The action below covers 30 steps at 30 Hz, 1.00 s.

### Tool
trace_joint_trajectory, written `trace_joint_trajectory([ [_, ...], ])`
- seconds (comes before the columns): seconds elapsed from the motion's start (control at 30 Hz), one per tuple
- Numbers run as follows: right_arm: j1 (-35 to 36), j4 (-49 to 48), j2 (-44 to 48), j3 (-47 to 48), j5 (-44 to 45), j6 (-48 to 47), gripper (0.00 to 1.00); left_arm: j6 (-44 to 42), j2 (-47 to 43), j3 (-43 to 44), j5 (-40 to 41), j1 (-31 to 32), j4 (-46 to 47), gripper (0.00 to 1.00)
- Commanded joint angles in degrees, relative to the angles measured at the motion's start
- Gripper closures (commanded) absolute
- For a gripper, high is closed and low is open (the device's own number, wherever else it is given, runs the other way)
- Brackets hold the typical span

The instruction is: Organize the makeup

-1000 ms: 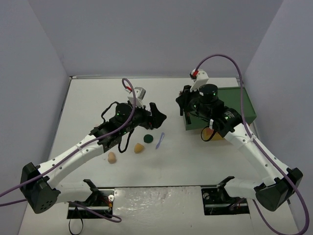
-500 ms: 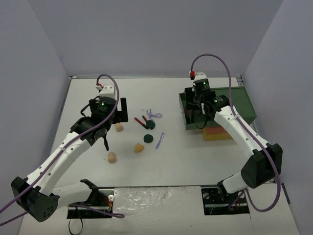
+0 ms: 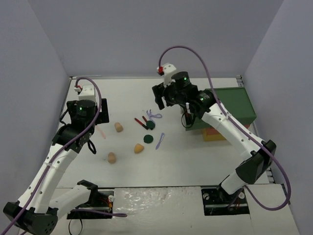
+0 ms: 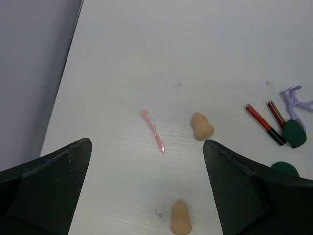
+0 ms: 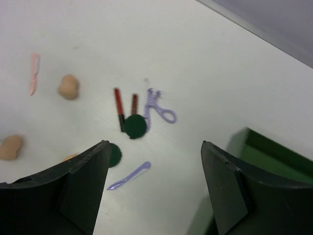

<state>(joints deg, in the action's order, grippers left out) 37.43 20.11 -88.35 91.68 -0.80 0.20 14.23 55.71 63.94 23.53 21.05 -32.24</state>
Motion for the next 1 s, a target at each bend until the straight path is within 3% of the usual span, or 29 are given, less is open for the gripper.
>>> trace_joint_trajectory([
  [0.0,5.52,-2.80,-9.91,2.90,-6.83,-5.72,0.31,-1.49,-2.63,-1.73,1.80,-1.49,4.51,0.03],
  [0.23,9.11,-3.06,-24.47,9.67,-10.81,-10.12,0.37,-1.17,-7.40,-5.22,3.92,-3.23,7.89,0.03],
  [0.53,8.96,-3.56,-38.50,17.62,-10.99,-11.75,0.46,-0.46,-6.95,-5.55,2.84,-4.41,7.73,0.03],
  [0.73,8.20,-6.37,-43.87,18.05,-9.88,-10.44,0.55,-0.31,-6.52,-5.54,2.23,-4.56,7.48,0.03],
  [0.97,7.57,-10.40,-44.54,14.05,-9.14,-8.77,0.59,-0.12,-6.45,-5.62,1.87,-4.79,7.41,0.03],
])
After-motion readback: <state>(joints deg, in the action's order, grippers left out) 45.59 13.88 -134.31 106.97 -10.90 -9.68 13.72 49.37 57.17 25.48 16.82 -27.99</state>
